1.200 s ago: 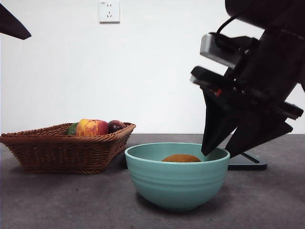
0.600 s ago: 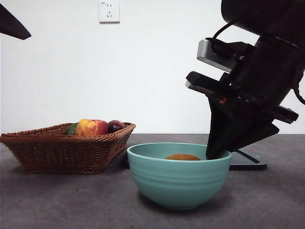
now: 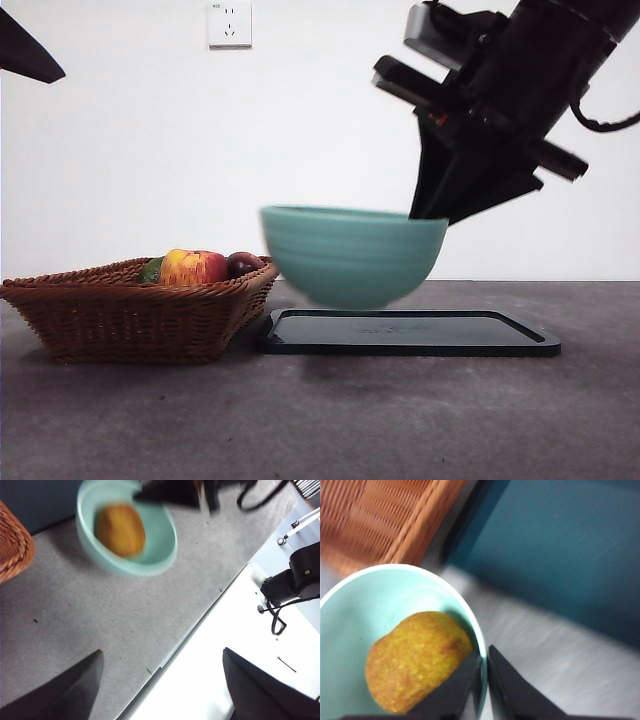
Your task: Pick up the wifruite, put it on the bowl, pick up the plate, put it on desk
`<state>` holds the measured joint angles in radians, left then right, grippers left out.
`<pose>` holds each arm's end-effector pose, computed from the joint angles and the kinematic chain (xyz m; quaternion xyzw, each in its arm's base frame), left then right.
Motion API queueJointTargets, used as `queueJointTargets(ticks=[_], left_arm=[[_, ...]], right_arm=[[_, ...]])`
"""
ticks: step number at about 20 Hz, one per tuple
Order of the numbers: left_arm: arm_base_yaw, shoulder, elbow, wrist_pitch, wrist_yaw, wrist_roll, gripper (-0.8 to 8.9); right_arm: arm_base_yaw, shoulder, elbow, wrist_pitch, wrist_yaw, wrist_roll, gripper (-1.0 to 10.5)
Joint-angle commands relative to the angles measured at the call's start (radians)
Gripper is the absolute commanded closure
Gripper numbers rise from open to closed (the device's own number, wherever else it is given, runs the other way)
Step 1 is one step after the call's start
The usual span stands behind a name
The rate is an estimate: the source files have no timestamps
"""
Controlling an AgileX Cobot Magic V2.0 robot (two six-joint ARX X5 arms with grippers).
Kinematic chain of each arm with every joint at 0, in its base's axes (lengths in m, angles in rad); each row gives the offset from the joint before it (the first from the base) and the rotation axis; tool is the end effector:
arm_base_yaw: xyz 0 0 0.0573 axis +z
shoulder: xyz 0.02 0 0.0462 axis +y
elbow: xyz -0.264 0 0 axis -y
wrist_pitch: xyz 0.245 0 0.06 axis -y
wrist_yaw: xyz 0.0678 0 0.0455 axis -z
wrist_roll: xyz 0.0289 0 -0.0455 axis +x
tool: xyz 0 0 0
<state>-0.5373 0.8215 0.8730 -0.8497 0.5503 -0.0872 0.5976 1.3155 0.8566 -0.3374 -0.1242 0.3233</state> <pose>0.1179 -0.0879 0.3031 -0.0369 0.4090 -0.4593 0.7876 0.2187 0.1532 0.2353 0.0491 0.4244 0.2606 0.8658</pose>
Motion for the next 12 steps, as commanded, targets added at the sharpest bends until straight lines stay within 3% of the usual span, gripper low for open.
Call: queueJointTargets(ticks=[1,6,12], left_arm=[[-0.006,0.003,0.005,0.005,0.005,0.019,4.39],[-0.006,0.003,0.005,0.005,0.005,0.019,4.39],[-0.006,0.003,0.005,0.004,0.005,0.019,4.39]], right_arm=[[-0.047,0.031,0.055,0.004,0.005,-0.038,9.3],[-0.166,0.162,0.171,0.009,0.0,-0.079,9.3],[-0.196,0.373,0.271,0.101,-0.006,-0.088,9.3]])
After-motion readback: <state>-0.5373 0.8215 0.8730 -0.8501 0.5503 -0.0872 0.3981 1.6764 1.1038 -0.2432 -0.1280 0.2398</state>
